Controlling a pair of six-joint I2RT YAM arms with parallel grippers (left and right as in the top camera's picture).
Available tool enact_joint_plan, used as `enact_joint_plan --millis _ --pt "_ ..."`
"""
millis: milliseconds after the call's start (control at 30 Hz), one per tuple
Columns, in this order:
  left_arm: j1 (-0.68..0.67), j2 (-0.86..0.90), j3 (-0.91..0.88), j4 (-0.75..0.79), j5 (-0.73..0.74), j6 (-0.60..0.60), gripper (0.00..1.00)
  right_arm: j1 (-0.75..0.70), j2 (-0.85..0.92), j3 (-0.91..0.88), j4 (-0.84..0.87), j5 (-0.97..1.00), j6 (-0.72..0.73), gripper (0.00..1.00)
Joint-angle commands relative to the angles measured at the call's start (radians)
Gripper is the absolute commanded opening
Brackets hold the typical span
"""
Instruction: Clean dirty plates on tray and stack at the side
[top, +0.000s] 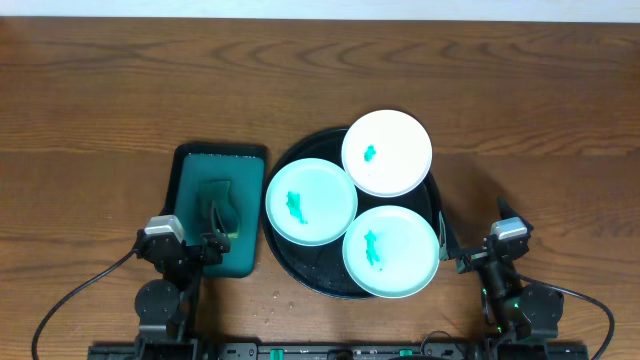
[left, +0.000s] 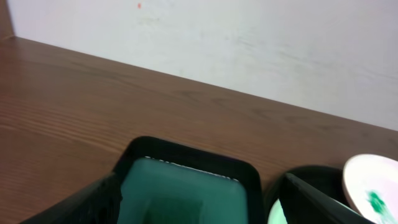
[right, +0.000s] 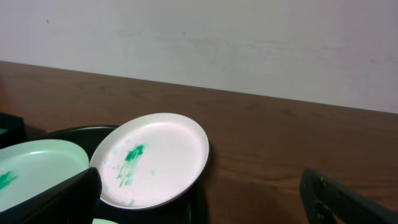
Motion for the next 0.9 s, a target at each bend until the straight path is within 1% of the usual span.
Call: enact_joint_plan --millis 0,100,200,267,400,467,567,633,667,767,867 --pt "0.004 0.005 -0.001 -0.058 0.073 -0.016 0.82 0.014 -0.003 -0.002 -0.005 0.003 0.011 0.99" --pt "0.004 0.062 0.041 -0.111 0.094 -0.047 0.82 0.014 -0.003 -0.002 -0.005 0.003 0.011 0.99" --pt "0.004 0.185 0.117 -0.179 0.094 -0.05 0.82 0.014 -0.003 -0.002 -0.005 0.003 0.011 0.99" --pt "0.004 0.3 0.192 -0.211 0.094 -0.05 0.82 0.014 -0.003 -0.002 -0.005 0.003 0.011 0.99" --pt "0.004 0.591 0.425 -0.321 0.103 -0.049 0.82 0.014 -0.003 -0.002 -0.005 0.003 0.011 0.99" --pt "0.004 0.733 0.569 -0.422 0.107 -0.049 0.82 0.014 -0.003 -0.002 -0.005 0.003 0.011 0.99" --pt "0.004 0.938 0.818 -0.638 0.114 -0.045 0.82 0.014 -0.003 -0.002 -0.005 0.003 0.011 0.99" --pt "0.004 1.067 0.988 -0.807 0.114 -0.045 0.82 0.014 -0.003 -0.002 -0.005 0.003 0.011 0.99" --pt "0.004 1.162 1.127 -0.958 0.114 -0.045 0.82 0.014 -0.003 -0.002 -0.005 0.003 0.011 0.99" --pt "0.004 1.273 1.297 -1.146 0.122 -0.046 0.82 0.014 -0.003 -0.002 -0.005 0.003 0.011 0.99" --pt "0.004 1.324 1.379 -1.25 0.132 -0.047 0.82 0.014 -0.003 -0.002 -0.005 0.003 0.011 0.99"
